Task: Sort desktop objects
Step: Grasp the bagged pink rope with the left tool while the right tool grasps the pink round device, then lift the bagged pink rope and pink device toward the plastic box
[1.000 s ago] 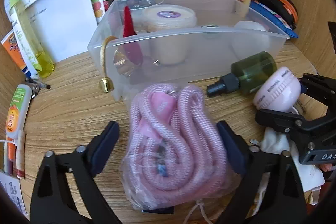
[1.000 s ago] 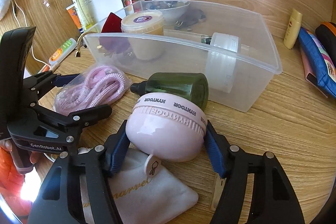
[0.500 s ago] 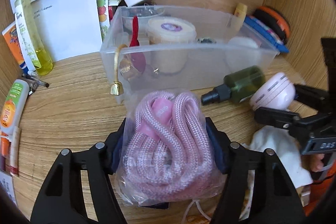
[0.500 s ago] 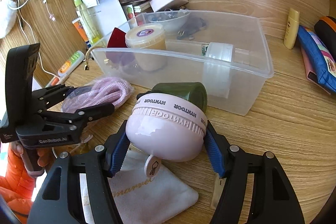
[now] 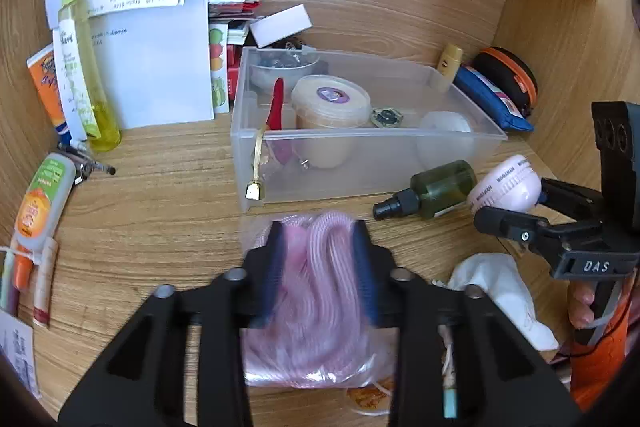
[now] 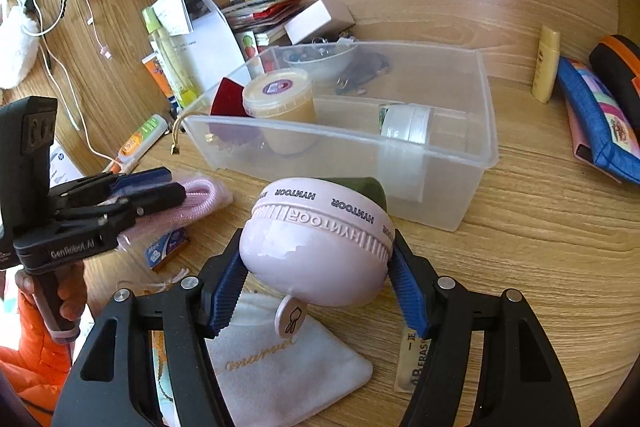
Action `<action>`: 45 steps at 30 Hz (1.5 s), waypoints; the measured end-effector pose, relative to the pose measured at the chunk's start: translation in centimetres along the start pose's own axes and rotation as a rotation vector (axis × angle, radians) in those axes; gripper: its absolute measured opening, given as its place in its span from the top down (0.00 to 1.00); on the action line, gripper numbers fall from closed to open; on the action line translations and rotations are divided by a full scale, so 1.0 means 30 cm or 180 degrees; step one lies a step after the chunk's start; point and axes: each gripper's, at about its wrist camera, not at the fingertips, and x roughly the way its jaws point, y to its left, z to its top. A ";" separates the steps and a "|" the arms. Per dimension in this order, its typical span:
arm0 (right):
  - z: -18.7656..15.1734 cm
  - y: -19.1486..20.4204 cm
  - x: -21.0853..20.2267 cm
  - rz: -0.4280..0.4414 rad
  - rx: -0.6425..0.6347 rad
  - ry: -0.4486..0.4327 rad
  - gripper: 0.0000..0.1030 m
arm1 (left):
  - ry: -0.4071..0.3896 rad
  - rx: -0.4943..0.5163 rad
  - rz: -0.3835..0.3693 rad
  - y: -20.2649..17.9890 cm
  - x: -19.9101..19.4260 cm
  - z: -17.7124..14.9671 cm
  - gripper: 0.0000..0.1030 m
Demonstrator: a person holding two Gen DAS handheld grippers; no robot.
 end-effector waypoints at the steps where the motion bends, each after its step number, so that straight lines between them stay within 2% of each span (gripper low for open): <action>1: 0.002 0.001 -0.004 -0.0005 -0.0003 -0.0009 0.39 | -0.0007 -0.0001 0.0031 0.002 -0.003 0.002 0.71; 4: 0.008 0.005 -0.015 -0.0016 -0.0008 -0.0031 0.39 | 0.0078 -0.0074 -0.0036 0.017 -0.006 -0.004 0.68; 5: 0.008 0.007 -0.017 -0.0022 -0.0010 -0.0034 0.39 | 0.0113 -0.0096 -0.0069 0.022 -0.005 -0.008 0.56; 6: 0.008 0.008 -0.020 -0.0030 -0.0013 -0.0034 0.39 | 0.0142 -0.0093 -0.0056 0.023 -0.001 -0.012 0.37; 8: 0.005 0.009 -0.021 -0.0045 -0.0022 -0.0033 0.39 | 0.0141 -0.0054 0.0076 0.020 -0.005 -0.028 0.23; 12: 0.006 0.002 -0.026 -0.0061 -0.0004 -0.0043 0.39 | 0.0379 0.0096 0.0151 0.011 0.034 -0.054 0.20; 15: 0.016 -0.002 -0.032 -0.0075 -0.0003 -0.0066 0.39 | 0.0552 0.0142 0.0162 0.010 0.080 -0.063 0.13; 19: 0.031 0.001 -0.053 -0.0099 -0.0030 -0.0141 0.39 | 0.0744 0.0174 0.0171 0.012 0.140 -0.057 0.13; 23: 0.042 0.000 -0.066 -0.0115 -0.0039 -0.0192 0.39 | 0.0736 0.0365 0.0269 -0.015 0.168 -0.053 0.13; 25: 0.045 -0.002 -0.067 -0.0121 -0.0043 -0.0197 0.39 | 0.0669 0.0430 0.0215 -0.028 0.174 -0.052 0.16; 27: 0.046 -0.002 -0.067 -0.0129 -0.0048 -0.0196 0.39 | 0.0588 0.0448 0.0193 -0.035 0.172 -0.048 0.34; 29: 0.049 -0.002 -0.064 -0.0137 -0.0046 -0.0192 0.39 | 0.0572 0.0444 0.0199 -0.032 0.175 -0.043 0.39; 33: 0.060 -0.002 -0.063 -0.0120 -0.0051 -0.0203 0.39 | 0.0469 0.0353 0.0185 -0.023 0.158 -0.045 0.42; 39: 0.082 0.008 -0.062 -0.0129 -0.0085 -0.0234 0.39 | 0.0225 0.0108 0.0081 0.018 0.061 -0.039 0.46; 45: 0.103 0.023 -0.064 -0.0128 -0.0112 -0.0274 0.39 | -0.0124 -0.0069 0.0019 0.024 -0.046 -0.010 0.46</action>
